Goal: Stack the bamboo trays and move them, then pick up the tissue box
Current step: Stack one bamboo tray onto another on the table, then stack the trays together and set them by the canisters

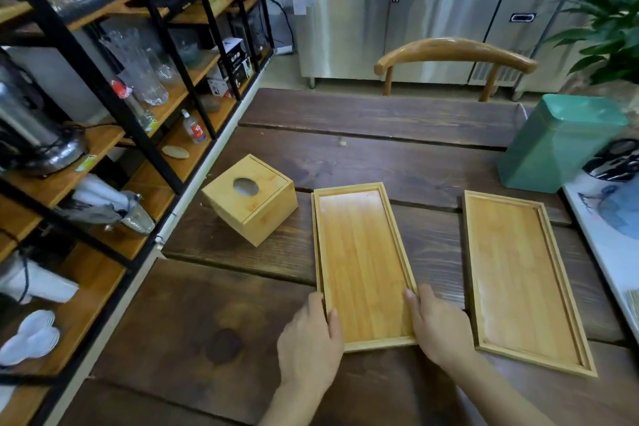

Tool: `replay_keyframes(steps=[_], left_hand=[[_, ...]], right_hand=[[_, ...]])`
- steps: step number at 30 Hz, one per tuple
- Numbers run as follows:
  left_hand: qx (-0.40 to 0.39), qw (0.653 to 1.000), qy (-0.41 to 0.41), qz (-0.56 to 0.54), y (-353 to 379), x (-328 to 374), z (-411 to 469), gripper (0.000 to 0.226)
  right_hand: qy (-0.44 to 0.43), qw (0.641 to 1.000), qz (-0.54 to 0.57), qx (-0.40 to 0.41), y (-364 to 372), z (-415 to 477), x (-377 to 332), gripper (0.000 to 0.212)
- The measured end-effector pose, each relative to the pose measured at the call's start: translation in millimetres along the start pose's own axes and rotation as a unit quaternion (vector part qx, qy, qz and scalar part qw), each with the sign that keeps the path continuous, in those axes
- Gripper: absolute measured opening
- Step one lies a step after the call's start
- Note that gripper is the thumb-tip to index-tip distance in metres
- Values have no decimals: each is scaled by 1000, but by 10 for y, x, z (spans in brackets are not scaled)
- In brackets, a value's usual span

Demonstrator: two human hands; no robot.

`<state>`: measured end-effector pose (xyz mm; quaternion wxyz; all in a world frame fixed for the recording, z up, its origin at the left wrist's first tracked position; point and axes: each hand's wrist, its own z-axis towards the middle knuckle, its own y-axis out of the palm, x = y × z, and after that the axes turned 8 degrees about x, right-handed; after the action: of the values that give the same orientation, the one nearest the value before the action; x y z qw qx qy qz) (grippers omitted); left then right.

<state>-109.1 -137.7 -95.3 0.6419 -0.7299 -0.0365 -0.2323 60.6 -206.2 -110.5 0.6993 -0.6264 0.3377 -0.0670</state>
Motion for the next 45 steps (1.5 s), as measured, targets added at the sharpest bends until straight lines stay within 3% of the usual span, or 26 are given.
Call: replay_keyframes(steps=[2, 5, 9, 22, 30, 45], left_hand=[[20, 996, -21, -80, 28, -76, -7, 48], [-35, 971, -66, -226, 90, -118, -3, 56], [-62, 951, -74, -294, 104, -55, -14, 54], [8, 932, -128, -340, 122, -31, -29, 48], [21, 948, -116, -295, 133, 42, -34, 51], [-18, 935, -130, -329, 63, -68, 89, 46]], right_hand=[[4, 1000, 3, 0, 18, -27, -22, 24], [8, 1000, 0, 2, 40, -31, -41, 22], [14, 1000, 12, 3, 40, -43, -53, 22], [-1, 1000, -3, -4, -5, -32, -107, 23], [-5, 1000, -18, -4, 29, 0, -85, 22], [-26, 1000, -5, 0, 65, 23, -34, 24]])
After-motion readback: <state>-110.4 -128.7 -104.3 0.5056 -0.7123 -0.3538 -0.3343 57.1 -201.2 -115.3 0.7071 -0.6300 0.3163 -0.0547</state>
